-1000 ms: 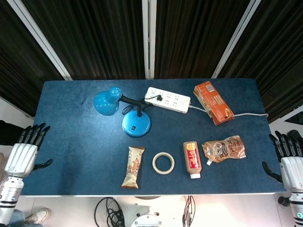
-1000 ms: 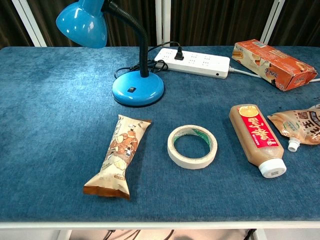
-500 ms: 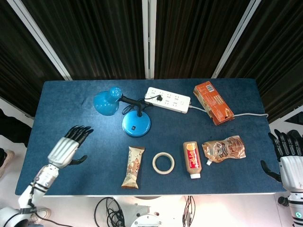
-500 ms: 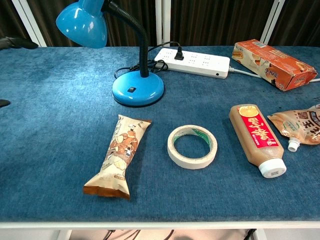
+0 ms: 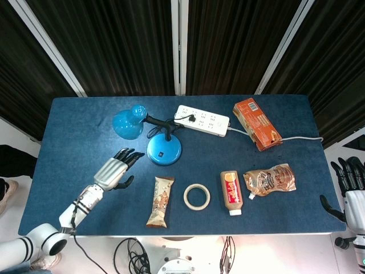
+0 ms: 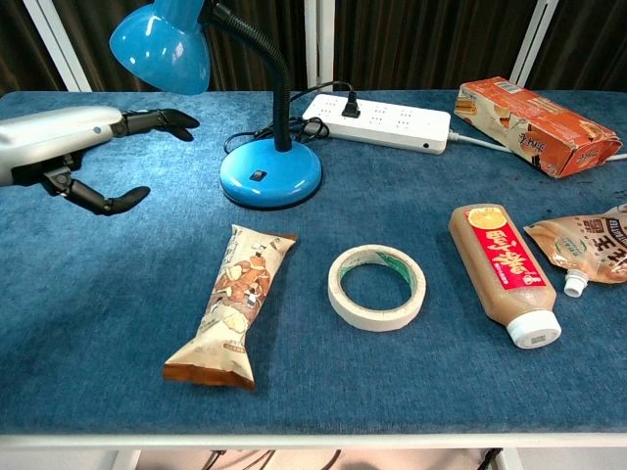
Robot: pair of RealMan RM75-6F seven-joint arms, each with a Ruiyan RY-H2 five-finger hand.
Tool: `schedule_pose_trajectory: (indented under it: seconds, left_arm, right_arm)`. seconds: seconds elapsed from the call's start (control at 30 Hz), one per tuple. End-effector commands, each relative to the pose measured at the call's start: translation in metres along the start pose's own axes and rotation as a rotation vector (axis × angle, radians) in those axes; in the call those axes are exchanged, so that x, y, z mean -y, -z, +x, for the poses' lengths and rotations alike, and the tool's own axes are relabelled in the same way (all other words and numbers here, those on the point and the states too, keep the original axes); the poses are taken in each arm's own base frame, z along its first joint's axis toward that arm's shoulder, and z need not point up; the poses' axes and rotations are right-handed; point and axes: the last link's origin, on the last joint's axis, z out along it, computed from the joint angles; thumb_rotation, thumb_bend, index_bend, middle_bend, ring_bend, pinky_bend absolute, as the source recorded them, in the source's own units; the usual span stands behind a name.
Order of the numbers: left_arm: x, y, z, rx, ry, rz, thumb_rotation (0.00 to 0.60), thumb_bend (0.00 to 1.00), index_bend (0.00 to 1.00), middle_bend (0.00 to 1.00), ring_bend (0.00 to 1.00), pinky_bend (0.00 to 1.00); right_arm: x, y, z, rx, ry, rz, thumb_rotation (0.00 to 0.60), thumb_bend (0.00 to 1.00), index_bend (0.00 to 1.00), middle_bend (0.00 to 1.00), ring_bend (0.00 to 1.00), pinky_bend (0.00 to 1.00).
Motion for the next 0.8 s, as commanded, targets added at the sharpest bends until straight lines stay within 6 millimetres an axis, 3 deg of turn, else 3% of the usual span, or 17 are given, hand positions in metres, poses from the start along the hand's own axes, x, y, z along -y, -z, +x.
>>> schedule_pose_trajectory:
  seconds: [0.03, 0.33, 0.8]
  left_arm:
    - [-0.005, -0.011, -0.007, 0.019, 0.006, -0.018, 0.6, 0.51, 0.01, 0.1, 0.0, 0.0]
    - [-0.011, -0.039, -0.016, 0.041, 0.009, -0.034, 0.6, 0.5, 0.01, 0.1, 0.0, 0.01]
    - [-0.012, -0.063, -0.033, 0.075, 0.025, -0.024, 0.6, 0.5, 0.01, 0.1, 0.0, 0.01]
  right_arm:
    - [-0.001, 0.0, 0.0, 0.003, -0.001, -0.003, 0.6, 0.24, 0.0, 0.0, 0.0, 0.0]
    - [-0.005, -0.003, -0.001, 0.009, -0.006, -0.007, 0.6, 0.24, 0.0, 0.0, 0.0, 0.0]
    - [-0.015, -0.004, 0.0, 0.01, -0.018, -0.032, 0.6, 0.24, 0.0, 0.0, 0.0, 0.0]
